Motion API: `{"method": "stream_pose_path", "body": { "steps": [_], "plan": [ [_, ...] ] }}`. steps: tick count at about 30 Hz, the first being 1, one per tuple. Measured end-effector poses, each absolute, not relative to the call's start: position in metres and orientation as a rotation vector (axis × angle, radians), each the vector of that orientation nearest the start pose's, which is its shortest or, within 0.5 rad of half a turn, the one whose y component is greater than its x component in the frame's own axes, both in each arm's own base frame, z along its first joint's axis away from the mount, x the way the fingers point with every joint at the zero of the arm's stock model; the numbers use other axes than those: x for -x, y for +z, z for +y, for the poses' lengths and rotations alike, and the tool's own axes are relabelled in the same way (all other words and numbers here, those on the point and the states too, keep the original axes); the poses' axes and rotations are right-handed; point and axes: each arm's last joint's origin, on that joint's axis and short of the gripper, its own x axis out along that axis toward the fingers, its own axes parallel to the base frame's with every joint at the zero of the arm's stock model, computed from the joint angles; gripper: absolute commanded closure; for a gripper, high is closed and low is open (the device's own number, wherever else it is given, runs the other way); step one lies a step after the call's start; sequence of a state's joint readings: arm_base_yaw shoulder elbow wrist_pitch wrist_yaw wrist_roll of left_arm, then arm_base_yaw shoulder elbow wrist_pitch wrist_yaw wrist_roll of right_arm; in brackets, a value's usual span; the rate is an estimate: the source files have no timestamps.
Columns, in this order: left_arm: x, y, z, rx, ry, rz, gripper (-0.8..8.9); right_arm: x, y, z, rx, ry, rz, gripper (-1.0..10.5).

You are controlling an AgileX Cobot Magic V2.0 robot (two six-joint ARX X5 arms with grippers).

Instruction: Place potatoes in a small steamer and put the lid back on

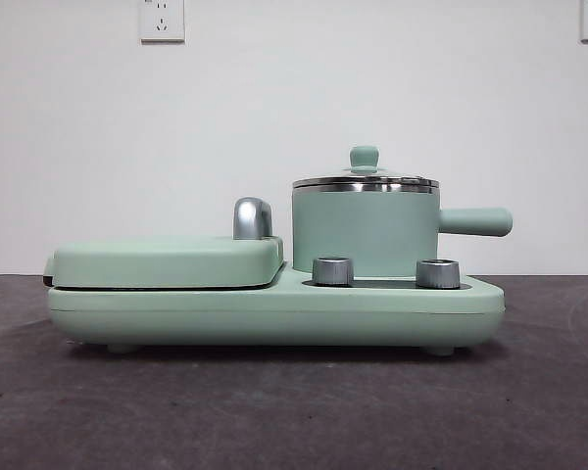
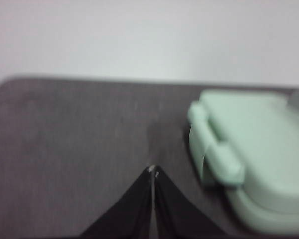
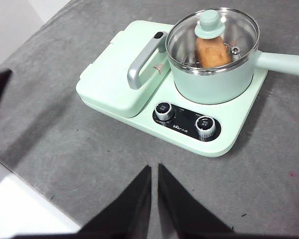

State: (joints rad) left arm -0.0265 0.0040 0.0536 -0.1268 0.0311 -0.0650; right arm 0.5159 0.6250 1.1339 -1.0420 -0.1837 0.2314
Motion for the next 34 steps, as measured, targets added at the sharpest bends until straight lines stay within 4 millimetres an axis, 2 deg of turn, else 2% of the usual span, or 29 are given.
{"method": "stream_pose_path", "body": {
  "steps": [2, 9, 31, 34],
  "plan": [
    [-0.0953, 0.1605, -0.0034, 0.074, -0.053, 0.117, 8.08, -0.0613, 0.3808, 0.0409, -0.126, 0.617, 0.612, 9.3],
    [-0.0947, 0.1568, -0.0034, 0.078, -0.05, 0.156, 8.08, -0.0613, 0.3808, 0.0409, -0.127, 0.617, 0.612, 9.3],
    [-0.0948, 0.1567, -0.0033, 0.078, -0.049, 0.155, 8.08, -0.0615, 0.3808, 0.0406, -0.127, 0.612, 0.611, 9.3],
    [-0.0948, 0.1568, -0.0033, 0.078, -0.049, 0.155, 8.08, -0.0666, 0.3799, 0.0389, -0.151, 0.572, 0.576, 9.3]
  ]
}}
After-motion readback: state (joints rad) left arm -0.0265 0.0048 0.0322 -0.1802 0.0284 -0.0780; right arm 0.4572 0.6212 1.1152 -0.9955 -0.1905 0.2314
